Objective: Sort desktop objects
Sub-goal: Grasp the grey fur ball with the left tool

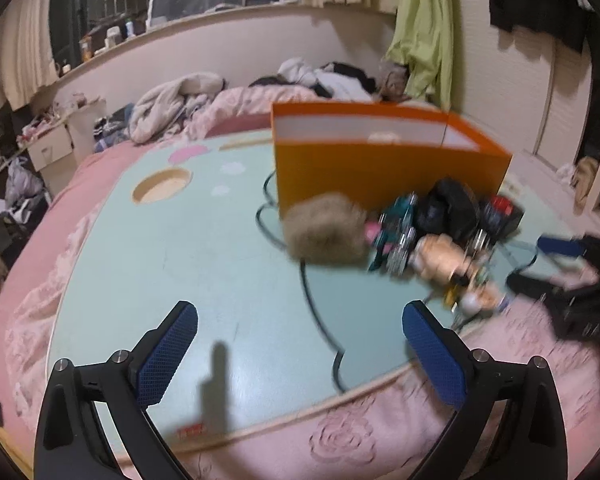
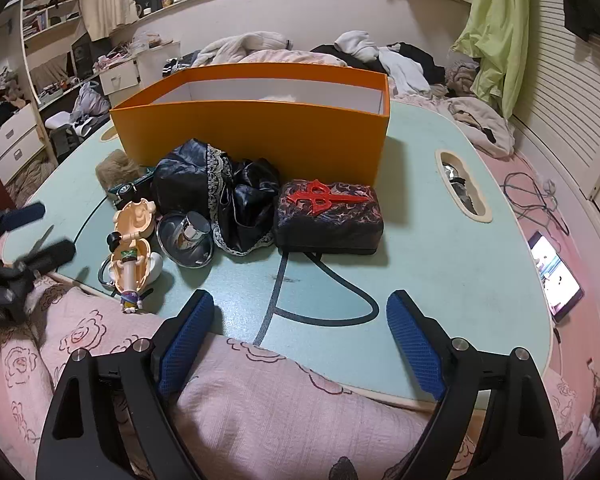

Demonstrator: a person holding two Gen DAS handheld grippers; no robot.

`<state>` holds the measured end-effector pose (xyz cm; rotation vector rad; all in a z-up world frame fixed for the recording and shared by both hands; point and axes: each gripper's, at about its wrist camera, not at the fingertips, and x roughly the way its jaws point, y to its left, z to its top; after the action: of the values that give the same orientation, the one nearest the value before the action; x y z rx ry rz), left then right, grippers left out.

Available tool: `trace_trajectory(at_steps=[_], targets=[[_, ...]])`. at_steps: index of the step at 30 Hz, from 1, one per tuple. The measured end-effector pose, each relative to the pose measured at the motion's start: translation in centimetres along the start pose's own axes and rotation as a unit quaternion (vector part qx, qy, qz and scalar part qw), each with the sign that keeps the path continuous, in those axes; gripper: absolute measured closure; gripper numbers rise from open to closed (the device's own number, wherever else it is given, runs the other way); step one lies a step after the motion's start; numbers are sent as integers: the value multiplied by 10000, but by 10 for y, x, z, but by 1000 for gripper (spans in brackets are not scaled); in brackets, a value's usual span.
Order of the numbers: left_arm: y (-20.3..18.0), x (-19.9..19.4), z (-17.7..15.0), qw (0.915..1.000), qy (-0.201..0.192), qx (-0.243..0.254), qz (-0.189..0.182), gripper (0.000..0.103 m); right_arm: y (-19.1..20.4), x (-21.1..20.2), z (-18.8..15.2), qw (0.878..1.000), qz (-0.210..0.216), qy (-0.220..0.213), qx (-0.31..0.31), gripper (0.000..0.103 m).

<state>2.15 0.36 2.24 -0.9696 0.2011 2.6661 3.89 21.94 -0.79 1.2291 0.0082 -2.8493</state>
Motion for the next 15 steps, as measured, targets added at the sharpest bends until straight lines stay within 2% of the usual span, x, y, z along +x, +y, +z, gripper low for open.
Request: trace_trajectory(at_steps=[3,6,8,10,11,12,15], targets=[[0,8,20,10000,-21,-41,-38,7,0,0,0,10000,-2,1,0,15],[4,26,39,9995,141,-256,-69,10,0,0,0,10000,-3,1,-1,15],[7,40,48,9985,253,-443,-218,14,0,-1,0,10000,-2,2,0,15],[12,56,52,9965,471,-584,-359,34,0,-1,0,10000,-1,1,0,15],[14,66,52,9940,685,-642,-553,59,0,-1,0,10000,-2,0,0,15],[15,69,50,9924,757,-688,-681,65,0,-1,-1,10000,-3,-1,1,15],[17,61,43,9947,516,-702,-541,65,0,-1,0,10000,3,-16,9,15]])
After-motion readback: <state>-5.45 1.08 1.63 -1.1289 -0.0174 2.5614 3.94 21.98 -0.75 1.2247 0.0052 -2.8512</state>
